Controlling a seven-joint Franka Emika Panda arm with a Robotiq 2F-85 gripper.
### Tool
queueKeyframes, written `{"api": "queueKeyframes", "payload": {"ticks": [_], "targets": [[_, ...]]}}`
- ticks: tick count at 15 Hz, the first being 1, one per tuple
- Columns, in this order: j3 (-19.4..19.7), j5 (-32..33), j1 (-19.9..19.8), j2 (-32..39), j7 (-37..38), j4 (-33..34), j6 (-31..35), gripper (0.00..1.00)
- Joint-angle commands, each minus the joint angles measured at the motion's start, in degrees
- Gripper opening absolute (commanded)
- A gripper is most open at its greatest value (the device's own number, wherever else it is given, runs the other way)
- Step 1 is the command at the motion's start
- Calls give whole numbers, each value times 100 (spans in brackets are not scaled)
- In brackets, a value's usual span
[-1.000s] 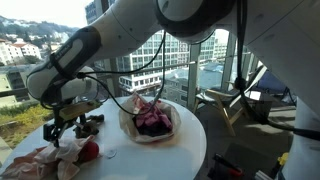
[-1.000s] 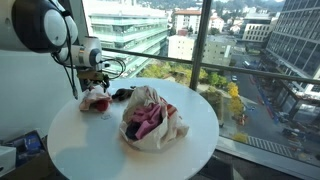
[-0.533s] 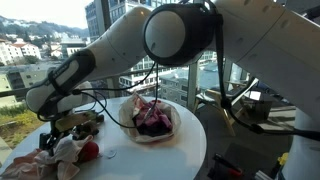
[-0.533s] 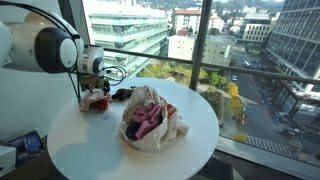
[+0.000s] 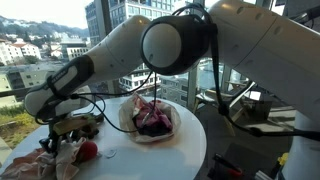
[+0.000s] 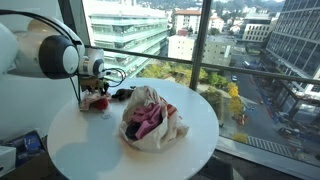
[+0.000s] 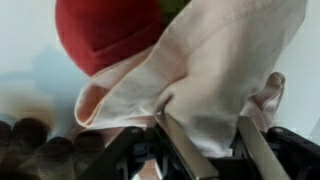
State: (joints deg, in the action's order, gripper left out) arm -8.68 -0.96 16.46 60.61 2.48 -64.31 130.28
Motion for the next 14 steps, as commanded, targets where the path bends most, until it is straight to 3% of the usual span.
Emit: {"api": "queueKeyframes", "payload": {"ticks": [1, 2, 4, 14], "targets": [[-63, -91, -73, -130, 11, 45, -295, 20], [-82, -121, -123, -220, -3, -27, -403, 12], [-118, -197, -234, -396, -58, -154, -570, 7], [-207, -979, -1189, -2523, -545, -1866, -1069, 11]]}}
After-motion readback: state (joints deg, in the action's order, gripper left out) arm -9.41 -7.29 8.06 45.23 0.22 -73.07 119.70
